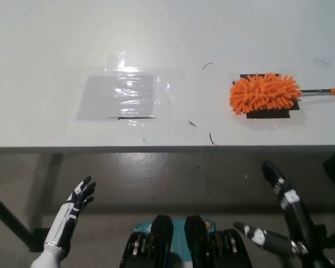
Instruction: The robot uses it right hand to pick up an extended orange duster kept in the middle of the desk and presses its handle against the desk to collapse it
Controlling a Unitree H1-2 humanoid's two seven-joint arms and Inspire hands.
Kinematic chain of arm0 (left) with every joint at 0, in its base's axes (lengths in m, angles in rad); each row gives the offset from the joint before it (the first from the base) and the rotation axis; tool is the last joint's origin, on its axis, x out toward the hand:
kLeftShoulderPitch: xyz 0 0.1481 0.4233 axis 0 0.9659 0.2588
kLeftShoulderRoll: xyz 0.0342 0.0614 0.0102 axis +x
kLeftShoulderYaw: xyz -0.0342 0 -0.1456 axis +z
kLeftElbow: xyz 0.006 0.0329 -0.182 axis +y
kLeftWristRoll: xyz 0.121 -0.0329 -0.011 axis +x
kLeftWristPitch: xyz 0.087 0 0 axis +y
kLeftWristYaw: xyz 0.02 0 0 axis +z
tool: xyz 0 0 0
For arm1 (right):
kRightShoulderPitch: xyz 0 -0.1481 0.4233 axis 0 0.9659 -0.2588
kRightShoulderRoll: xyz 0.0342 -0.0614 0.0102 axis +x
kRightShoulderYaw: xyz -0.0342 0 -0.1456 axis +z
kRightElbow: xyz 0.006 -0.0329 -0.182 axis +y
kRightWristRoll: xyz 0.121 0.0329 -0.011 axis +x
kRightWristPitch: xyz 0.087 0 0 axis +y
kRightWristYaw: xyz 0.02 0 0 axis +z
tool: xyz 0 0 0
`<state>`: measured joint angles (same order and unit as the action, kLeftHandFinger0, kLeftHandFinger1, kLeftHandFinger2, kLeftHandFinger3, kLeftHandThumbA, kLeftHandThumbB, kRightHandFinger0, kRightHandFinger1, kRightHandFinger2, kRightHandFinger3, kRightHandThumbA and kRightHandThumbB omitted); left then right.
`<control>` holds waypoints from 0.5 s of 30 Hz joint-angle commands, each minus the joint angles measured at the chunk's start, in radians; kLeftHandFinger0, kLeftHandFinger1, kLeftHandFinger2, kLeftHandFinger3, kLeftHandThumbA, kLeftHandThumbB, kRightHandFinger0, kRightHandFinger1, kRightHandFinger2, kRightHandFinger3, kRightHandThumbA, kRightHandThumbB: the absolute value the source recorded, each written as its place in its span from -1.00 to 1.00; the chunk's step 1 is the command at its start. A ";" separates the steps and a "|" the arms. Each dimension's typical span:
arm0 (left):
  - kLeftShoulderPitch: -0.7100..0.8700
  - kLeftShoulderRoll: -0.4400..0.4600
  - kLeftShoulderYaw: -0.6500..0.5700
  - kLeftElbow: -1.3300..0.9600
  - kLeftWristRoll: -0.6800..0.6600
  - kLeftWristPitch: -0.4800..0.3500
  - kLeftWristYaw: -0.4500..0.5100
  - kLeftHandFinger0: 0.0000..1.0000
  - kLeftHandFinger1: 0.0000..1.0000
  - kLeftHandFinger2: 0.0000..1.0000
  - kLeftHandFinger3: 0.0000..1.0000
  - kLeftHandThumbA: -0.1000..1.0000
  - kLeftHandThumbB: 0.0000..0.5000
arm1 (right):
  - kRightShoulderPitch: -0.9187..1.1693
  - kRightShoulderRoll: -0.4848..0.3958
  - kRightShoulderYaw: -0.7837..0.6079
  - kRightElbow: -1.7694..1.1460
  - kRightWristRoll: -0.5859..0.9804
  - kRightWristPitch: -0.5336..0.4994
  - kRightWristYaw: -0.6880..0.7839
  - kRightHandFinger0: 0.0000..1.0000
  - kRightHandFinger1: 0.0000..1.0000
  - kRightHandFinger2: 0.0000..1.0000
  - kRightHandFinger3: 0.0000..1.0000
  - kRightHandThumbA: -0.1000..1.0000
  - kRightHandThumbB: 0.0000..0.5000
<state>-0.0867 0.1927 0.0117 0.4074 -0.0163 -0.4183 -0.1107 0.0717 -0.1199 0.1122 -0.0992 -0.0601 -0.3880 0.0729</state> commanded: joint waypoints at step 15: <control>-0.018 0.005 0.015 -0.019 -0.026 -0.052 -0.025 1.00 1.00 1.00 1.00 1.00 0.18 | -0.380 -0.304 -0.130 -0.411 -0.001 0.445 0.124 1.00 1.00 1.00 1.00 0.81 0.17</control>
<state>-0.0855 0.1913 0.0139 0.4099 -0.0239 -0.4218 -0.1166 -0.2064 -0.3515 0.0133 -0.4077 -0.0871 -0.1700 0.1203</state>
